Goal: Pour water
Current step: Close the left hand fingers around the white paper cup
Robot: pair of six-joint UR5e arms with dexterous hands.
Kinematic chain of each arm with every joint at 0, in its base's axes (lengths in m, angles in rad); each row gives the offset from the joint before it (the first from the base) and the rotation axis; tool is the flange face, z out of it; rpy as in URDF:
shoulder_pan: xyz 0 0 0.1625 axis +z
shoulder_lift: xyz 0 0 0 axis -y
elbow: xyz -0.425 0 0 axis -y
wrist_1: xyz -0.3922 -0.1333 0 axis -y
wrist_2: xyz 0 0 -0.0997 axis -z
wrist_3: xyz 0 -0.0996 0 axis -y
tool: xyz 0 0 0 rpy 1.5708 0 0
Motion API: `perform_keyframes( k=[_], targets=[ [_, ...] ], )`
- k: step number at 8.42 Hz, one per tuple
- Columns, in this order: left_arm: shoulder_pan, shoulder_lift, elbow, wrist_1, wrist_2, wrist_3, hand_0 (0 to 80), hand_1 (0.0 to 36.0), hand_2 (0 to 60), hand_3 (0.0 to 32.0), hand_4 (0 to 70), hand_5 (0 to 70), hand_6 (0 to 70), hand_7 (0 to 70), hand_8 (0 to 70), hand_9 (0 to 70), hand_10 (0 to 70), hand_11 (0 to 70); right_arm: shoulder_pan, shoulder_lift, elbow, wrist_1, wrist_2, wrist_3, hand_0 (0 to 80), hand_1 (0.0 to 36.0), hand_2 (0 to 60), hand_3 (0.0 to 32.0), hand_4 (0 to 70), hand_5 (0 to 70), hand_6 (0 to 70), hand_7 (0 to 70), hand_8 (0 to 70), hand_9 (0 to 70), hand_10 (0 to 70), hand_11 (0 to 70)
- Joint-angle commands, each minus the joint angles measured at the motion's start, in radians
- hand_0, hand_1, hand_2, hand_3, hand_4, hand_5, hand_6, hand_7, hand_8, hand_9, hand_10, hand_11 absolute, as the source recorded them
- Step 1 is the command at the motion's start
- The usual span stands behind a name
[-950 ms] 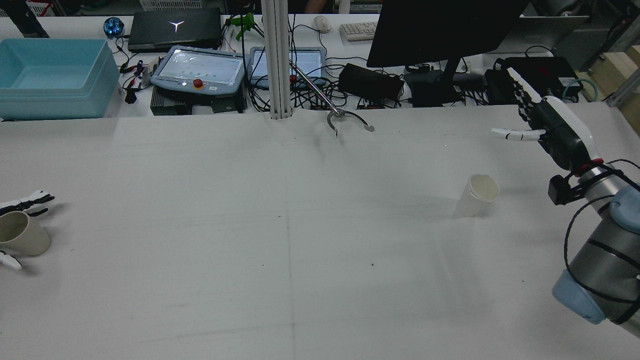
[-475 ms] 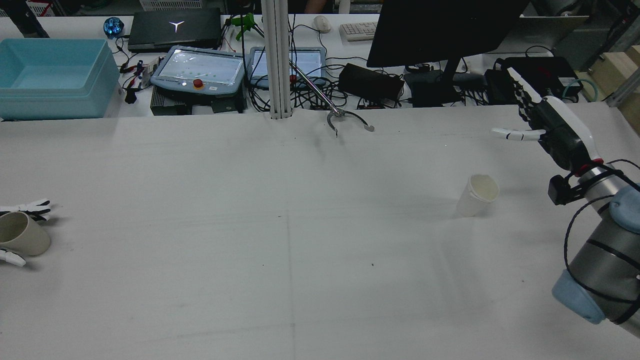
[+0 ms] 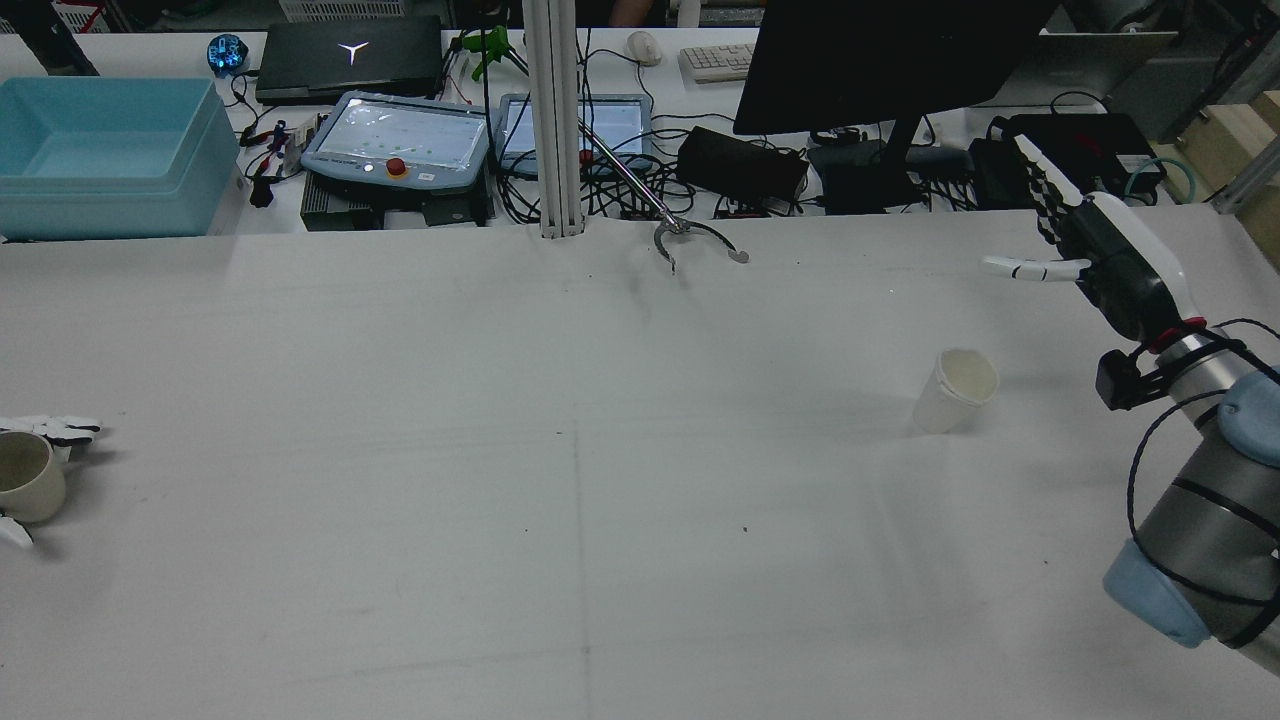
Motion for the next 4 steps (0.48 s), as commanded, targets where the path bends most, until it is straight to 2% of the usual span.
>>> perform_keyframes(
  k=[1,3,4],
  targets=[
    [0.0,0.0,-0.001,0.009,0.0,-0.002,80.0,36.0,0.0,0.0,70.0,1.4,60.8,70.0,20.6,29.7,13.3,23.4,0.0,0.0,0.0,0.0,0.0,0.0,46.9,16.4,14.4,22.4,0.0,4.9,2.3,0.0,0.8,0.0,0.0,0.0],
    [0.0,0.0,-0.004,0.021,-0.002,-0.024,80.0,36.0,0.0,0.0,70.0,0.7,56.0,70.0,19.3,27.6,13.0,23.0,0.0,0.0,0.0,0.0,0.0,0.002,46.8,16.3,14.5,22.8,0.0,4.9,2.3,0.0,0.8,0.0,0.0,0.0],
    [-0.003,0.002,-0.004,0.024,-0.005,-0.041,80.0,35.9,0.0,0.0,70.0,0.4,55.5,70.0,19.9,29.1,13.6,23.7,0.0,0.0,0.0,0.0,0.0,0.002,46.6,16.1,14.2,22.8,0.0,4.8,2.3,0.0,0.8,0.0,0.0,0.0]
  ],
)
